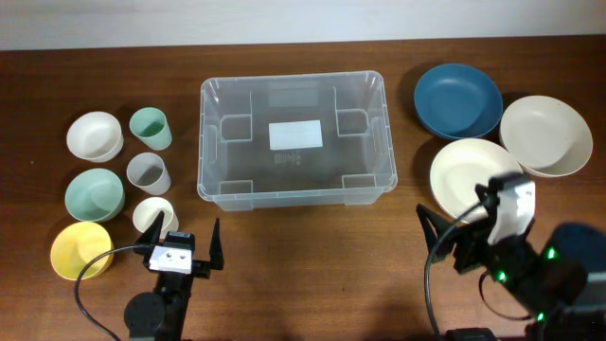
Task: Pack container
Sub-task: 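Move the right gripper to the rim of the large cream bowl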
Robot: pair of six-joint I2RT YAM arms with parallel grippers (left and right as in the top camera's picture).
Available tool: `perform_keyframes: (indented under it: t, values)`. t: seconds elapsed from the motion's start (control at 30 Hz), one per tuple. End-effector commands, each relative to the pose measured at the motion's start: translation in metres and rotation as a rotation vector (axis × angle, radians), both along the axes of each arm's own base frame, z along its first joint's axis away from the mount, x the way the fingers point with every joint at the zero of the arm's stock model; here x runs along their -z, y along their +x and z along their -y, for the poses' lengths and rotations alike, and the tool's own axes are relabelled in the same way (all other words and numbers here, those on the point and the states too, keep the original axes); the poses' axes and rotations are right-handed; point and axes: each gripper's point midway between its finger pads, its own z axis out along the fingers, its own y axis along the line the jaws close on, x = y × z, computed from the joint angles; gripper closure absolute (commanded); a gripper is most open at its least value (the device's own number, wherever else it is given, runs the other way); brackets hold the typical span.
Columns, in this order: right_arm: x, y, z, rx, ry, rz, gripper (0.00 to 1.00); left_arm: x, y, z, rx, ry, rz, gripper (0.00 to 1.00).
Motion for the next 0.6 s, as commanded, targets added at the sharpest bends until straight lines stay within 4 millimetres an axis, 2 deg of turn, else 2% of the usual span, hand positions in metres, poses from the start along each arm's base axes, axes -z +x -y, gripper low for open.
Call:
perform_keyframes:
  t: [0.0,0.03,0.07,0.13,0.33,0.4,0.47,0.57]
  values:
    - [-0.006,0.019,0.031,0.249,0.072,-0.081,0.01,0.002,0.0,-0.002,-0.012,-0.008,-0.004,0.01]
    - [0.005,0.021,0.072,0.557,0.156,-0.155,0.01,0.002,0.0,-0.002,-0.012,-0.008,-0.004,0.01]
    - [0.011,0.018,0.092,0.706,0.199,-0.182,0.01,0.002,0.0,-0.002,-0.012,-0.008,-0.004,0.01]
    - [0.023,0.012,0.116,0.881,0.249,-0.226,0.01,0.002,0.0,-0.002,-0.012,-0.008,-0.004,0.01]
    - [0.052,0.009,0.139,0.989,0.235,-0.358,0.01,0.002,0.0,-0.002,-0.012,-0.008,-0.004,0.01]
    - [0.066,0.011,0.15,1.032,0.211,-0.427,0.01,0.002,0.0,-0.002,-0.012,-0.008,-0.004,0.01]
    - [0.078,0.017,0.16,1.071,0.207,-0.474,0.01,0.002,0.0,-0.002,-0.012,-0.008,-0.004,0.01]
    - [0.108,0.028,0.171,1.103,0.212,-0.603,0.01,0.002,0.0,-0.002,-0.012,-0.008,-0.004,0.01]
